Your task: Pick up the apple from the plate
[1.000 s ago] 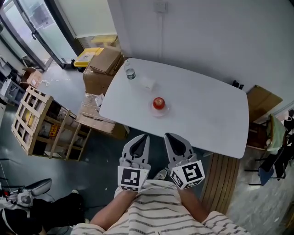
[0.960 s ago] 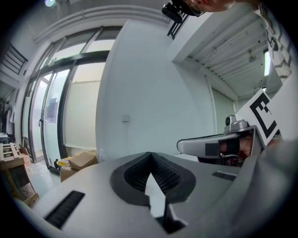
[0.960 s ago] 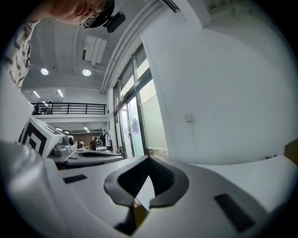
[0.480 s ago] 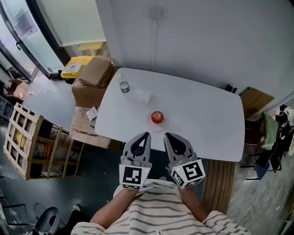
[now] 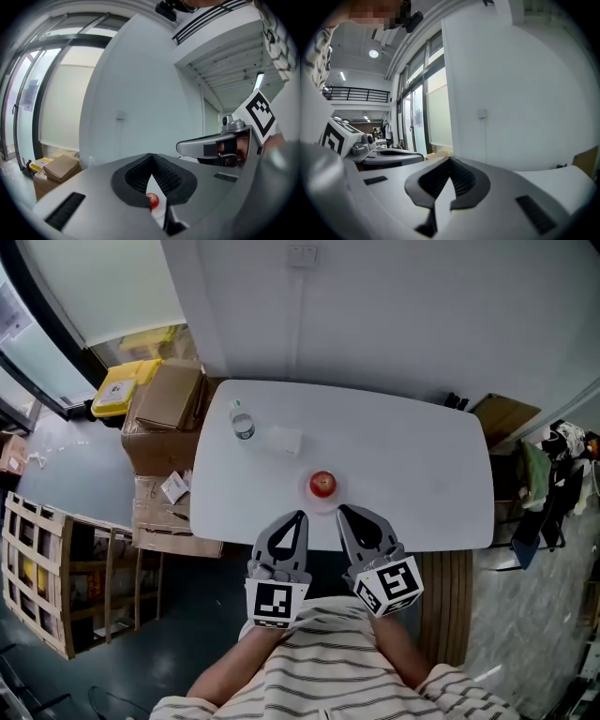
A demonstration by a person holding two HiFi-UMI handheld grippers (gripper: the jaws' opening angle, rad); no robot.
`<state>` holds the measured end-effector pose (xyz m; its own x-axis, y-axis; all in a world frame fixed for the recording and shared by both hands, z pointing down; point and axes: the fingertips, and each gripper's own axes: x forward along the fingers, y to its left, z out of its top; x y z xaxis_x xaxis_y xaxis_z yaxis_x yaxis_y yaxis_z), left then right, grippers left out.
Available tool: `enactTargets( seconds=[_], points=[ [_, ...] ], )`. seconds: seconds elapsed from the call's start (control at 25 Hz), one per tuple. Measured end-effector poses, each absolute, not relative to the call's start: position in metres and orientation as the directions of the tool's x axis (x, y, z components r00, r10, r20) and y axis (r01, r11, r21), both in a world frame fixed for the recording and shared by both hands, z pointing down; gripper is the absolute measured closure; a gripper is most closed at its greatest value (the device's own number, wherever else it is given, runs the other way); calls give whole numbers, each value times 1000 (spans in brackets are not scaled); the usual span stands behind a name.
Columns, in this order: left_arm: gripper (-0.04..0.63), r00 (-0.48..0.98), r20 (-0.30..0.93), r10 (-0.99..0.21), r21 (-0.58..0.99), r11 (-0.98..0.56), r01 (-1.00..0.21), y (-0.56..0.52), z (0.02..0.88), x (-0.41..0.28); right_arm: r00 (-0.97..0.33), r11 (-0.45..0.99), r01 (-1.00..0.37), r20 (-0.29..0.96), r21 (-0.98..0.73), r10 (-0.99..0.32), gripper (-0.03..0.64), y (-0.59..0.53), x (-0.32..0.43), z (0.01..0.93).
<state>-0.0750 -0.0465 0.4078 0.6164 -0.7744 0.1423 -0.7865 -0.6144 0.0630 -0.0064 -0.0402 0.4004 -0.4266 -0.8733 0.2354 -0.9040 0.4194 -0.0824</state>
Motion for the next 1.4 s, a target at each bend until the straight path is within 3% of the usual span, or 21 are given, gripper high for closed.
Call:
enactTargets(
  seconds=[0.28, 0.6, 0.76, 1.4],
  points=[
    [592, 634, 155, -757, 85, -629, -772, -71, 417, -74, -421, 418, -905, 323, -83, -848, 603, -64, -1, 428],
    [592, 586, 174, -792, 67, -584, -809, -101, 421, -72, -500, 494, -861, 368, -116, -784, 601, -99, 0, 449],
    [592, 567, 191, -801, 42, -570, -820, -108, 424, -67, -509, 508, -853, 395, -117, -765, 536, -109, 8, 465],
    [592, 512, 273, -814, -15, -536, -844, -111, 446, -48, -507, 530, -838, 536, -126, -675, 399, -123, 49, 551]
  ],
)
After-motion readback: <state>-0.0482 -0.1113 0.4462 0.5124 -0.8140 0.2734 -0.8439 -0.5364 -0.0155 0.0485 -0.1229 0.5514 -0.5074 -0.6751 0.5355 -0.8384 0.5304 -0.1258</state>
